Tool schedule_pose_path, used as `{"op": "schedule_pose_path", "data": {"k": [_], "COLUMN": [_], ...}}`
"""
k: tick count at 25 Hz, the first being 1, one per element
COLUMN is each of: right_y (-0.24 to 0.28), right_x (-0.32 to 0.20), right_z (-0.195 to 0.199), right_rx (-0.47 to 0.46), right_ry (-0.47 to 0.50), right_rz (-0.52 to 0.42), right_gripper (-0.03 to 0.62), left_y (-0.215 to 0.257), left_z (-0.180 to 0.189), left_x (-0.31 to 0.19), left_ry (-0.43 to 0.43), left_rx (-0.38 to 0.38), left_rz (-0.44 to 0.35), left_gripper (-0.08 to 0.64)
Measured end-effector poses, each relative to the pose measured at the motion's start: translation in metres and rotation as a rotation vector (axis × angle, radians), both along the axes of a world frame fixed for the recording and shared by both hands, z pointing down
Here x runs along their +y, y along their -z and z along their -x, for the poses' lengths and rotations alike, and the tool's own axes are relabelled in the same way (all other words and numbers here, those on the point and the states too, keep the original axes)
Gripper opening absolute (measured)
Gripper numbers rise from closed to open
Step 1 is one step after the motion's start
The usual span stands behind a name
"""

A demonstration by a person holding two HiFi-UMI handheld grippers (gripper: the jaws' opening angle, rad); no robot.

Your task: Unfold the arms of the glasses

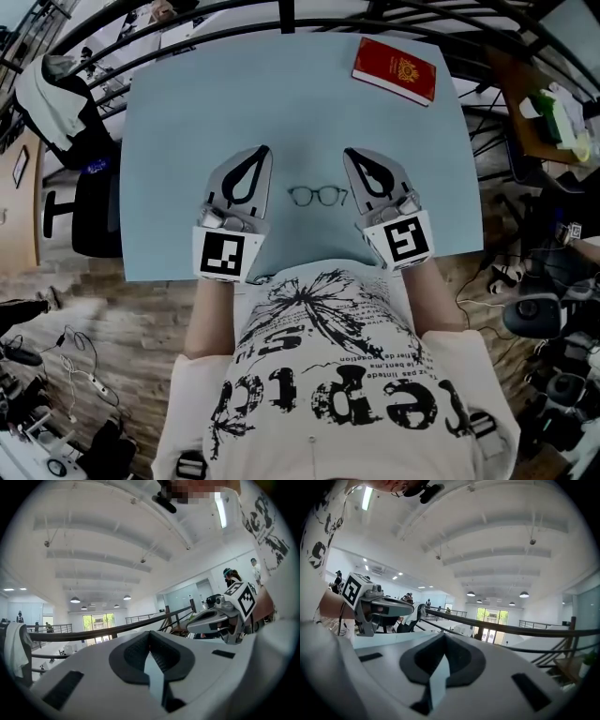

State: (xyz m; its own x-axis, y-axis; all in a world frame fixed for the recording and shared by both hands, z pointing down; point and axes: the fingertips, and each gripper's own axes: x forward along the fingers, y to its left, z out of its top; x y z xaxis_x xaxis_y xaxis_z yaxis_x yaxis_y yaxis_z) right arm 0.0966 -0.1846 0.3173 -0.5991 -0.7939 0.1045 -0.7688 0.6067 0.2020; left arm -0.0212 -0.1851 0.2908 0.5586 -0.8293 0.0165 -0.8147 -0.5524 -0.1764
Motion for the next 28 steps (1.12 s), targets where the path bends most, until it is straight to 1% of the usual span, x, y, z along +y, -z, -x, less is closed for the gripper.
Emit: {"op": "schedule_pose_path", "data": {"k": [7, 11, 15, 18, 21, 24, 28], "right_y": [0.000, 0.000, -0.005, -0.006, -0.007, -0.007, -0.007], "right_x": [0.000, -0.002, -0.005, -0.006, -0.009, -0.012, -0.014], "right_z": [-0.002, -0.006, -0.015, -0.016, -0.017, -0.016, -0.014], "right_rx": [0.014, 0.012, 0.013, 0.013, 0.011, 0.027, 0.023], "right_ry": [0.009, -0.001, -0.034, -0.030, -0.027, -0.011, -0.002], "right_rz": [-0.010, -0.006, 0.002, 0.004, 0.001, -0.008, -0.013], "right_gripper": [0.008, 0.008, 0.008, 0.008, 0.008, 0.008, 0.008], "left_y": [0.001, 0.001, 0.000, -0.001, -0.004, -0.007, -0.009], "left_z": [-0.004, -0.004, -0.008, -0.010, -0.018, -0.022, -0.021], "left_x": [0.004, 0.003, 0.001, 0.000, -0.001, -0.005, -0.009], "left_ry": [0.009, -0.001, -0.005, -0.007, -0.027, -0.025, -0.011], "left_rx": [-0.011, -0.014, -0.025, -0.031, -0.050, -0.036, -0.019], "left_rz": [-0.003, 0.002, 0.000, 0.001, -0.004, 0.008, 0.017], "left_gripper": [0.018, 0.018, 0.018, 0.018, 0.018, 0.018, 0.018]}}
